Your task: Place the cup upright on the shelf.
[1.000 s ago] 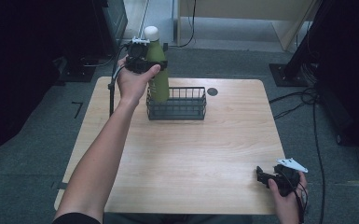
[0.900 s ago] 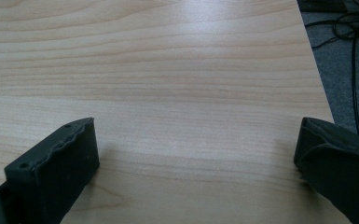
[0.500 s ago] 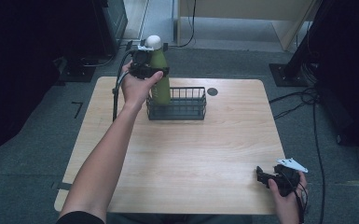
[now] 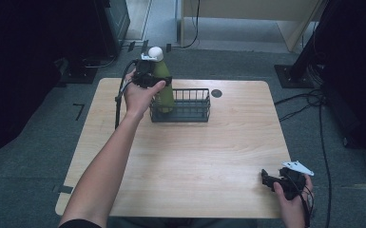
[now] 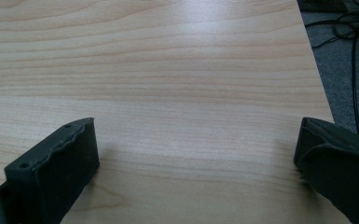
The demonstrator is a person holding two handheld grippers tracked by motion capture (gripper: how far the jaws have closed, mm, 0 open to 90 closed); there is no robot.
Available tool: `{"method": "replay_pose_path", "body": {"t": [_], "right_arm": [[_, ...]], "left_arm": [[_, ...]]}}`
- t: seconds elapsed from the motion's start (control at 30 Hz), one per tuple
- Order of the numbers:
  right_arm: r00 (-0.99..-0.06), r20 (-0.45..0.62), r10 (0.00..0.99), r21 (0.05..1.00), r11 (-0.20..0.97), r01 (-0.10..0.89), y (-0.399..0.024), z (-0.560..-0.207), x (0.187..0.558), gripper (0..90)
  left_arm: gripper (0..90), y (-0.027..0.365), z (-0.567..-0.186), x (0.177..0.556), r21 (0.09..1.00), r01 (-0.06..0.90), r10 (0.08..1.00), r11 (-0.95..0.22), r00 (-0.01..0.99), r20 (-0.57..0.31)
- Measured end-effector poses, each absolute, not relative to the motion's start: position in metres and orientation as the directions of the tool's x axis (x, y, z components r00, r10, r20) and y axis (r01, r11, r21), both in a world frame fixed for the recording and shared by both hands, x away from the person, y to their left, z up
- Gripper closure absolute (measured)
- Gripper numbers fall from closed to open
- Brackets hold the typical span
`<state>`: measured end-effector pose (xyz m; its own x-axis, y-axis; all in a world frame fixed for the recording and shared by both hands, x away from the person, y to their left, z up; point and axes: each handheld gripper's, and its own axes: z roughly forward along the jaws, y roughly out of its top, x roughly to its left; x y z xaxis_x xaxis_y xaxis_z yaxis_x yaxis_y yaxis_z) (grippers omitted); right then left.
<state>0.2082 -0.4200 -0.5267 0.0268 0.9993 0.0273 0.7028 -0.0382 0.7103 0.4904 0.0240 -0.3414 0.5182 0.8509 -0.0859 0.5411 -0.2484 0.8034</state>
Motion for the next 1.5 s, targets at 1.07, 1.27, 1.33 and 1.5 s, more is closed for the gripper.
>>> {"method": "replay_pose_path", "body": {"t": [1.07,1.27,1.33,1.5], "right_arm": [[0.027,0.028,0.999,0.71,-0.039,0.703,-0.42,-0.527,0.208,0.0],[0.027,0.028,0.999,0.71,-0.039,0.703,-0.42,-0.527,0.208,0.0],[0.027,0.027,0.999,0.71,-0.038,0.703,-0.42,-0.527,0.208,0.0],[0.027,0.027,0.999,0.71,-0.038,0.703,-0.42,-0.527,0.208,0.0]], "left_arm": [[14.0,0.019,-0.346,0.483,0.813,0.548,0.838,-0.195,0.524,-0.152],[13.9,0.022,-0.341,0.481,0.82,0.541,0.838,-0.185,0.523,-0.156],[13.8,0.024,-0.34,0.48,0.823,0.537,0.837,-0.184,0.524,-0.155],[13.4,0.026,-0.338,0.479,0.824,0.534,0.837,-0.187,0.526,-0.151]]}}
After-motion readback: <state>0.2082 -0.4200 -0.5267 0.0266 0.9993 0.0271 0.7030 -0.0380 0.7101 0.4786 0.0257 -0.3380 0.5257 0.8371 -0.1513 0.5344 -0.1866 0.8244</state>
